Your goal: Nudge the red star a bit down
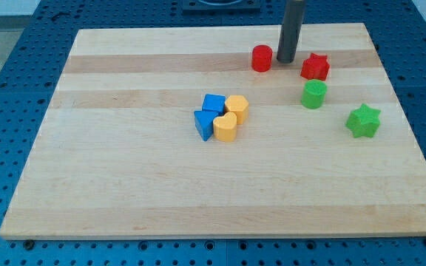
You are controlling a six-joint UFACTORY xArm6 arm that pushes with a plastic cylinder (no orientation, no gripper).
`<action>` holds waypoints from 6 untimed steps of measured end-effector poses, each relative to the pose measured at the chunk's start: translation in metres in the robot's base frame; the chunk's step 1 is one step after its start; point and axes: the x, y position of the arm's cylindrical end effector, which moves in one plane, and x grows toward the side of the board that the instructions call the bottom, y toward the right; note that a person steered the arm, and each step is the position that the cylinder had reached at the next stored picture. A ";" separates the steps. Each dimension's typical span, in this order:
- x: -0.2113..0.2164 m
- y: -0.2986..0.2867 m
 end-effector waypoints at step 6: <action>0.020 0.024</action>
